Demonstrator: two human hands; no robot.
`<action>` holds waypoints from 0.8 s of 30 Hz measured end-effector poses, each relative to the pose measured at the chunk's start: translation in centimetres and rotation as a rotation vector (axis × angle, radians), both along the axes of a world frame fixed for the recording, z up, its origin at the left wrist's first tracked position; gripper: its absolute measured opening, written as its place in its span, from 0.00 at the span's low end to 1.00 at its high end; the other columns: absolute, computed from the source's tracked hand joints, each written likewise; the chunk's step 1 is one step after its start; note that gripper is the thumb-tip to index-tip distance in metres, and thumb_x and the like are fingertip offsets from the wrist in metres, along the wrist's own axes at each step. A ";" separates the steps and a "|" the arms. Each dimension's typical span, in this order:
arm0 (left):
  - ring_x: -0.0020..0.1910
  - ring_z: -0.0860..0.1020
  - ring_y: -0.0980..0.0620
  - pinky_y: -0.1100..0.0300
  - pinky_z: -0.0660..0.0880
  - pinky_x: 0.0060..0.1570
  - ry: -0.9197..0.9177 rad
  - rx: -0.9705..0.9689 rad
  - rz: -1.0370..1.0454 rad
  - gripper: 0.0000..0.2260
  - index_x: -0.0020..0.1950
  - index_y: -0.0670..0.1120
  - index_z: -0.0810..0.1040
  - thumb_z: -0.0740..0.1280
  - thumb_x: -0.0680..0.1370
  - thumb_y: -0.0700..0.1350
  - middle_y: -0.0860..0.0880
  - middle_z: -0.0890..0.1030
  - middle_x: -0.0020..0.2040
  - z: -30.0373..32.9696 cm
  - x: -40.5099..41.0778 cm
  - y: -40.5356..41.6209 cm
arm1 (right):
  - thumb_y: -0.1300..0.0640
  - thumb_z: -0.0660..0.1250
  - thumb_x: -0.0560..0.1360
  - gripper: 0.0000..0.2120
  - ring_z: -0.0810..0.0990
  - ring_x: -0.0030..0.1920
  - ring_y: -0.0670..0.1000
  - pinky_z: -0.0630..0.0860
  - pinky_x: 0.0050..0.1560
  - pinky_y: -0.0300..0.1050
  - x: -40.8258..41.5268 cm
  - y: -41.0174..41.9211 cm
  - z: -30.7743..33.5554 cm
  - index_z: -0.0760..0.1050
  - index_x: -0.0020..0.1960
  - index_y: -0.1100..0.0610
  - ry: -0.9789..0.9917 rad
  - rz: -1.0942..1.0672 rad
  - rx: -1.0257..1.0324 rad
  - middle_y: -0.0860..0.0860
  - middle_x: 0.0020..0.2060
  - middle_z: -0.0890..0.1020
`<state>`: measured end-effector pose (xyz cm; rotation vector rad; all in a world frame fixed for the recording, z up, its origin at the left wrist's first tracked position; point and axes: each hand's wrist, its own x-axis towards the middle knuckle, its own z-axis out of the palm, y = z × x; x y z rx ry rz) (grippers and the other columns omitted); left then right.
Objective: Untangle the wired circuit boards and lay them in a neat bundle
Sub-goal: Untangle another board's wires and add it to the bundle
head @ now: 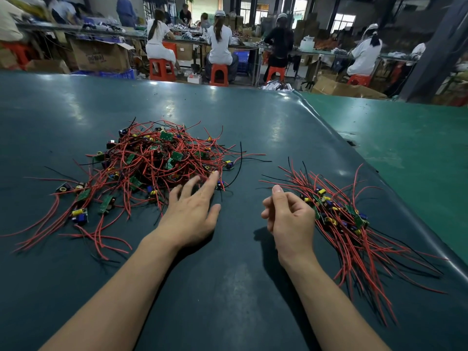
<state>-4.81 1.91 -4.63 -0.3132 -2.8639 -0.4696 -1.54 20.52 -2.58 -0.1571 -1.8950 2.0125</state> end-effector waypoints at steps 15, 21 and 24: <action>0.44 0.79 0.50 0.52 0.76 0.50 0.360 0.424 -0.157 0.17 0.62 0.47 0.78 0.74 0.74 0.45 0.56 0.81 0.46 2.0 2.4 1.5 | 0.50 0.65 0.80 0.14 0.75 0.27 0.45 0.69 0.31 0.40 -0.3 0.1 -0.3 0.78 0.39 0.55 0.035 0.096 0.082 0.49 0.28 0.79; 0.51 0.80 0.46 0.48 0.77 0.52 0.601 0.420 -0.423 0.13 0.58 0.41 0.81 0.73 0.74 0.38 0.48 0.82 0.54 2.3 3.7 3.0 | 0.51 0.65 0.79 0.04 0.74 0.27 0.41 0.70 0.30 0.36 0.5 -0.9 -0.4 0.76 0.50 0.51 0.208 0.378 0.251 0.47 0.35 0.80; 0.58 0.78 0.44 0.46 0.76 0.57 0.641 0.485 -0.379 0.12 0.55 0.37 0.81 0.74 0.73 0.37 0.43 0.79 0.58 2.5 3.8 3.1 | 0.57 0.62 0.81 0.07 0.73 0.22 0.46 0.66 0.21 0.36 0.3 -0.5 0.3 0.75 0.49 0.60 0.117 0.308 -0.009 0.49 0.31 0.79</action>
